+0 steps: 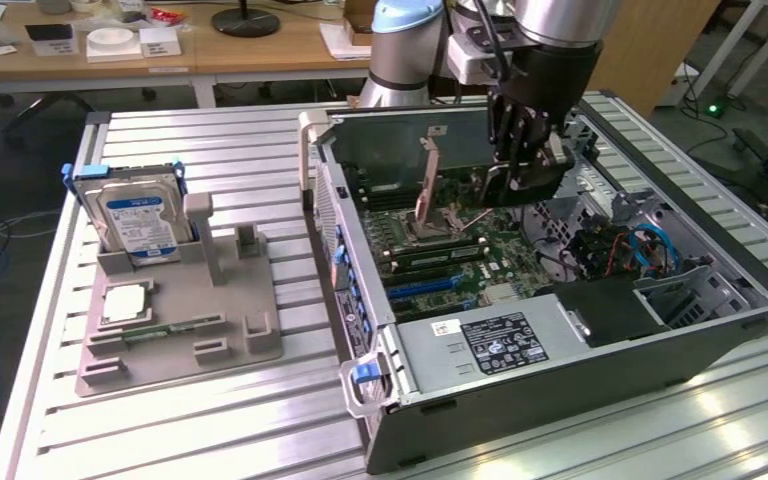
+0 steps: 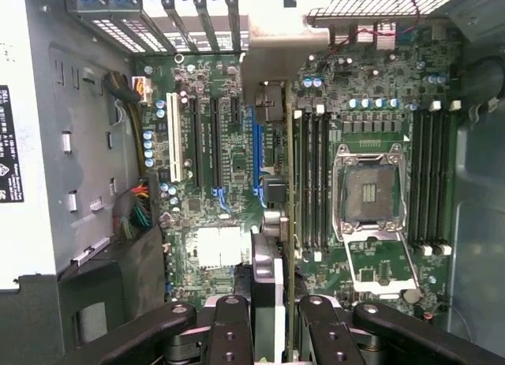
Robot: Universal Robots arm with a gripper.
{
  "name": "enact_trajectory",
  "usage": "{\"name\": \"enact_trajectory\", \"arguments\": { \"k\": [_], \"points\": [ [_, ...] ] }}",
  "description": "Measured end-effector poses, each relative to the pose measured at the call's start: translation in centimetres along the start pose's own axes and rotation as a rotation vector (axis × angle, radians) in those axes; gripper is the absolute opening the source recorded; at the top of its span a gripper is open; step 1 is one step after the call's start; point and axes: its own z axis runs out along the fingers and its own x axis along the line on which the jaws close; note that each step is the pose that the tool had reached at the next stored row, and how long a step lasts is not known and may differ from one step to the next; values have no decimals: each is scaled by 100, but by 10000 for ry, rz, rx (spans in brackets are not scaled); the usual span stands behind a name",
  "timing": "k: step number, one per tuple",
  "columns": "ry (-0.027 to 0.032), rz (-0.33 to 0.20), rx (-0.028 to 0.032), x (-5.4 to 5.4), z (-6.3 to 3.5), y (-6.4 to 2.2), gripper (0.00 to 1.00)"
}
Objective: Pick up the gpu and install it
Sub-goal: 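Insert the gpu into the slot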
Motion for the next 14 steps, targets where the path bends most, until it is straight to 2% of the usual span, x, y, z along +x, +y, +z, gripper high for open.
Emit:
{"name": "enact_trajectory", "arguments": {
  "k": [6,10,12,14],
  "points": [
    [-2,5,0,-8,107,18,28],
    [17,45,-55,-6,176,34,28],
    [29,150,-125,-6,200,37,28],
    [40,207,-264,-6,217,38,28]
  ]
}}
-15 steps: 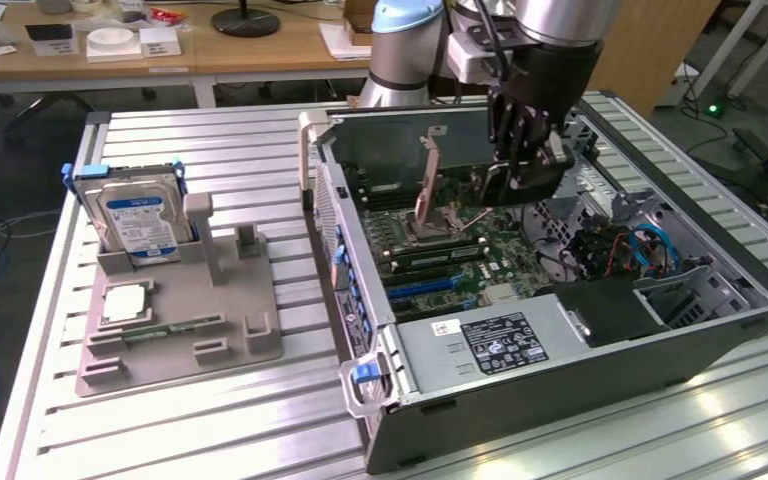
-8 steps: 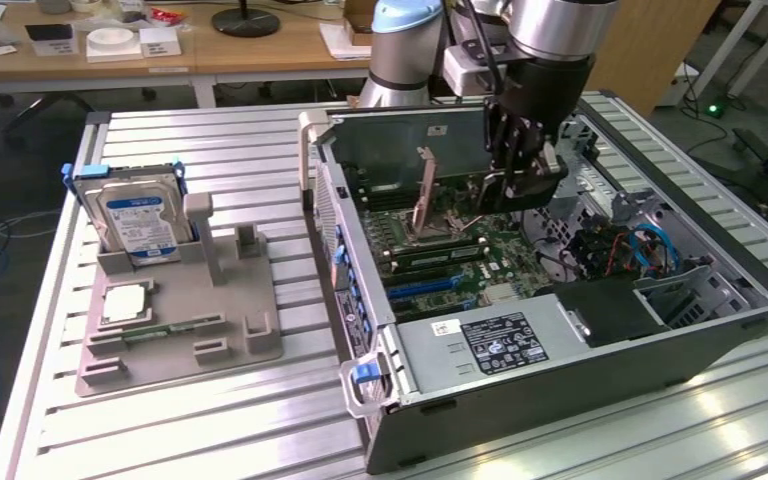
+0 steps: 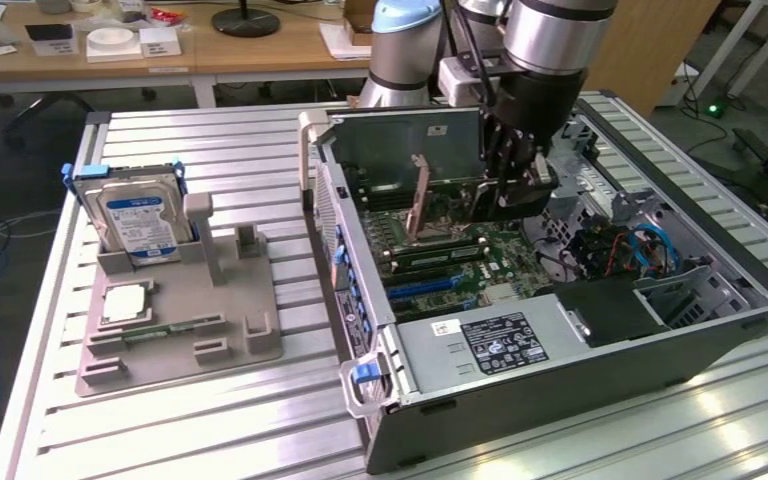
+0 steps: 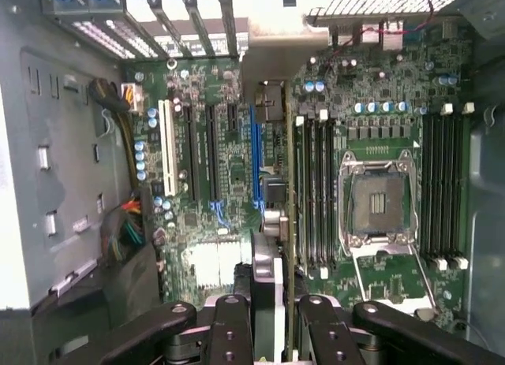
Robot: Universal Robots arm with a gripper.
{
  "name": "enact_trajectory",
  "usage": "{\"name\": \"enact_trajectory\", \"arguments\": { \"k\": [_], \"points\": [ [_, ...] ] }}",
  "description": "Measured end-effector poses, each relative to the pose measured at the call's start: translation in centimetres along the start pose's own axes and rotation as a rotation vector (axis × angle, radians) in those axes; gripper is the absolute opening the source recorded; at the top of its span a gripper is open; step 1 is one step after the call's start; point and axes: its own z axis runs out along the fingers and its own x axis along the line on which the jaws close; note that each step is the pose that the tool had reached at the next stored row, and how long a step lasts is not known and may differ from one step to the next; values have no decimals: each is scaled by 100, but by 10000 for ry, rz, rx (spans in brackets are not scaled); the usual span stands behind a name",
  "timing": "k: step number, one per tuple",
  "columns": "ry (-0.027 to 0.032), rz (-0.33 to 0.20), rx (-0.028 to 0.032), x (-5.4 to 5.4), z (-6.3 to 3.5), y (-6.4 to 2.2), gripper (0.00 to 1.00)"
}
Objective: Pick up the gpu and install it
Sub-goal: 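Insert the gpu into the slot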
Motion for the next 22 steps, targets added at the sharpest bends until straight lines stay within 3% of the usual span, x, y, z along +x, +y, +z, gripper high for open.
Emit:
{"name": "enact_trajectory", "arguments": {
  "k": [3,6,13,19,22],
  "points": [
    [11,11,-142,0,36,4,28],
    [15,8,-215,3,81,32,28],
    [18,-57,-253,14,178,161,28],
    [20,-86,-289,16,221,178,28],
    [3,-89,-290,19,242,231,28]
  ]
}}
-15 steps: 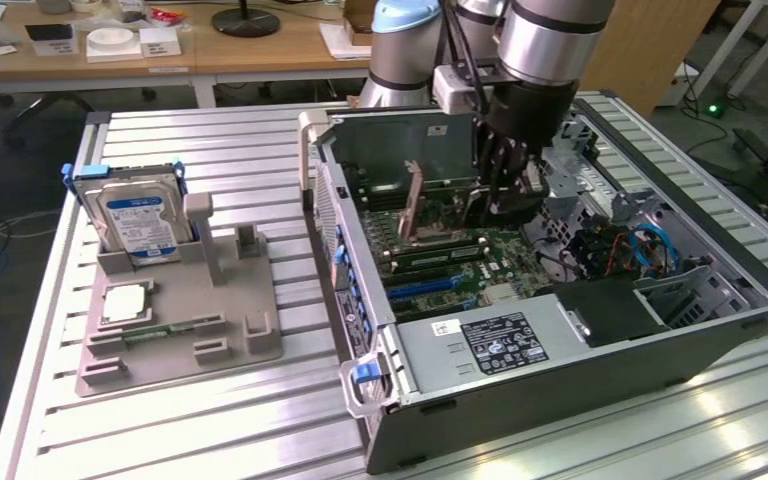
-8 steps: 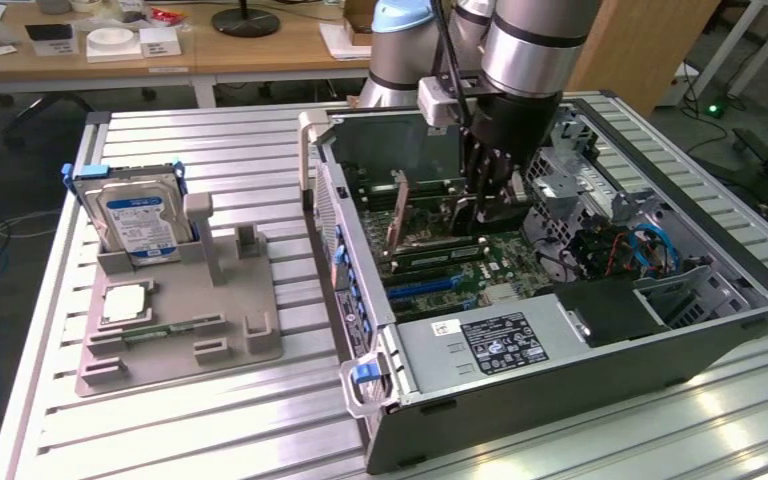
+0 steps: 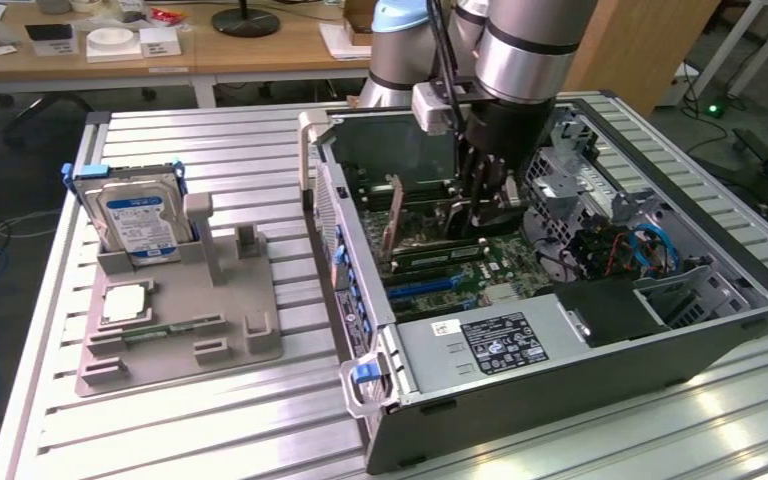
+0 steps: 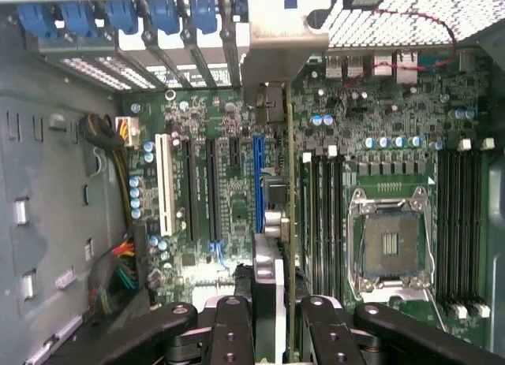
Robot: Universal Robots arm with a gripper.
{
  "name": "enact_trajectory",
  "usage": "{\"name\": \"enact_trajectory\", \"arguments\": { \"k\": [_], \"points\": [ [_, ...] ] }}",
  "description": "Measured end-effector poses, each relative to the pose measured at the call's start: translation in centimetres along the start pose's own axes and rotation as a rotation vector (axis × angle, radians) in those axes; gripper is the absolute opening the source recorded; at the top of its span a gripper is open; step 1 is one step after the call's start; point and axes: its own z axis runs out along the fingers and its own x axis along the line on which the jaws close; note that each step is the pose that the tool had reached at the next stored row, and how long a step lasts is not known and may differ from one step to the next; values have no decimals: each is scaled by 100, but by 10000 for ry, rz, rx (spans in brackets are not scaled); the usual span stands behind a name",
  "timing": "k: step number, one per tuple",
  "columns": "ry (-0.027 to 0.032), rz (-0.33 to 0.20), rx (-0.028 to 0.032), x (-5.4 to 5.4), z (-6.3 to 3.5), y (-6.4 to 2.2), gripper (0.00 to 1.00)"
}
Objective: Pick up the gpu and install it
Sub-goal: 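Insert the gpu into the slot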
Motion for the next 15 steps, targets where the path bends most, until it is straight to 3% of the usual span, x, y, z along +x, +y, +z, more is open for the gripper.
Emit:
{"name": "enact_trajectory", "arguments": {
  "k": [6,11,15],
  "points": [
    [0,-24,3,4,102,18,28],
    [-6,-242,50,5,164,24,28],
    [-8,-287,58,8,234,71,28]
  ]
}}
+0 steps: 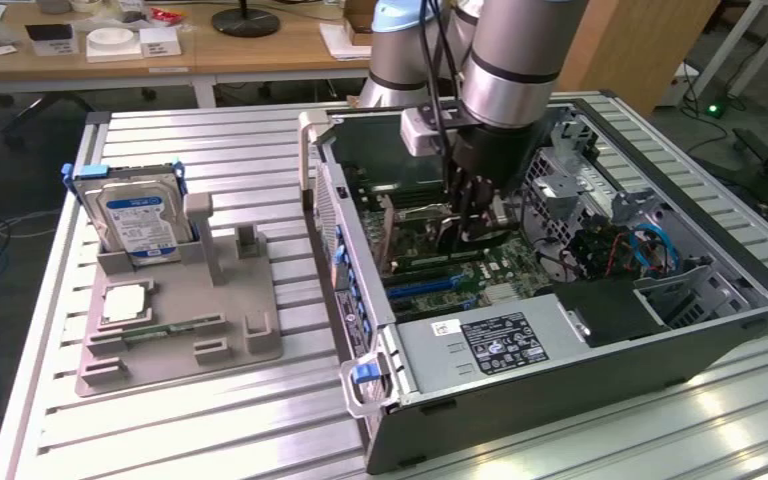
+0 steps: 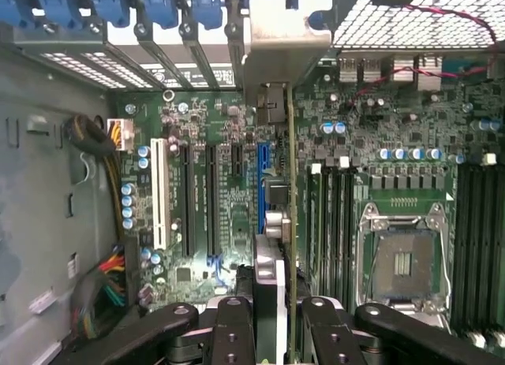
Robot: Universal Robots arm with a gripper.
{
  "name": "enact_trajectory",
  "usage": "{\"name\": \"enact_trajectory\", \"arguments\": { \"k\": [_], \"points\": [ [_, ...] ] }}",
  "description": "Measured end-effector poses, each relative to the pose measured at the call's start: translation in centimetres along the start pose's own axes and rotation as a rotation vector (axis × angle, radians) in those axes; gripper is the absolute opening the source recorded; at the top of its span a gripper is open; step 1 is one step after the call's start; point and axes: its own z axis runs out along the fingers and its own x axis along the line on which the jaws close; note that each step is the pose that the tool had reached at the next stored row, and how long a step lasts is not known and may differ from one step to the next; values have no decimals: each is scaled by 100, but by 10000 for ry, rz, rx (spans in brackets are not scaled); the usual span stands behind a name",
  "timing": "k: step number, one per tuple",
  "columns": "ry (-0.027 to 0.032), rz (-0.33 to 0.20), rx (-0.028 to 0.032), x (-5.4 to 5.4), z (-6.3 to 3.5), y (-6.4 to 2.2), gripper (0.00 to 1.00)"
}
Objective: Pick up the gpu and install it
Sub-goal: 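Insert the gpu into the slot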
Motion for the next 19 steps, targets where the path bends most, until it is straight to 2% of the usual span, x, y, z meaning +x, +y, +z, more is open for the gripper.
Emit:
{"name": "enact_trajectory", "arguments": {
  "k": [5,12,15,19],
  "points": [
    [0,1,14,3,89,59,28],
    [-1,-1,16,6,212,65,28],
    [0,-4,16,8,240,107,28],
    [2,-5,14,26,286,115,28]
  ]
}}
